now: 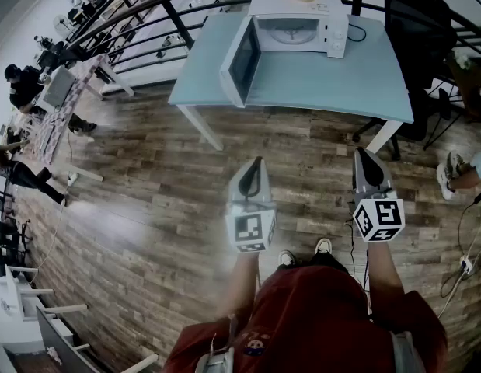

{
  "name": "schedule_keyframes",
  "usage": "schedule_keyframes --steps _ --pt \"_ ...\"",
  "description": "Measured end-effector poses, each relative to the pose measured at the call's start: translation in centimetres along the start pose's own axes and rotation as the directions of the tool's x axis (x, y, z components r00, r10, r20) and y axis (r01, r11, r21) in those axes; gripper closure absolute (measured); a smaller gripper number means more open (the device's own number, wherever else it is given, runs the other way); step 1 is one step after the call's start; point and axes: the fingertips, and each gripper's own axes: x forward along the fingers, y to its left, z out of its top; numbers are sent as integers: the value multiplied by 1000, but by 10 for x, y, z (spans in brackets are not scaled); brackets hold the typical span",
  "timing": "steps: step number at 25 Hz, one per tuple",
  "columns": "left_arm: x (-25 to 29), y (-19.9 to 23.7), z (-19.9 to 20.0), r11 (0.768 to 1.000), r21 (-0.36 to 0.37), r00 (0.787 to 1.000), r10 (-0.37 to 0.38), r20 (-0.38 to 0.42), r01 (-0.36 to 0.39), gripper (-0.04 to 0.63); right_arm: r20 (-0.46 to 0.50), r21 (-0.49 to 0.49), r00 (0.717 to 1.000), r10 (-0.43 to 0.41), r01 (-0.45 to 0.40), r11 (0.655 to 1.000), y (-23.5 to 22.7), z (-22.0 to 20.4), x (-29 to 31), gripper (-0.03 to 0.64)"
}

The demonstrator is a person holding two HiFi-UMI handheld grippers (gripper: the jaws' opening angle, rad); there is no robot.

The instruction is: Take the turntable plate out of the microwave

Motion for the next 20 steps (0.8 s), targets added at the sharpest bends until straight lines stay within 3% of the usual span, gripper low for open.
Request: schedule_keyframes --steps 20 --pt "-49 55 -24 999 -18 1000 -27 -3 27 594 8 64 1000 -18 18 998 81 -16 1 615"
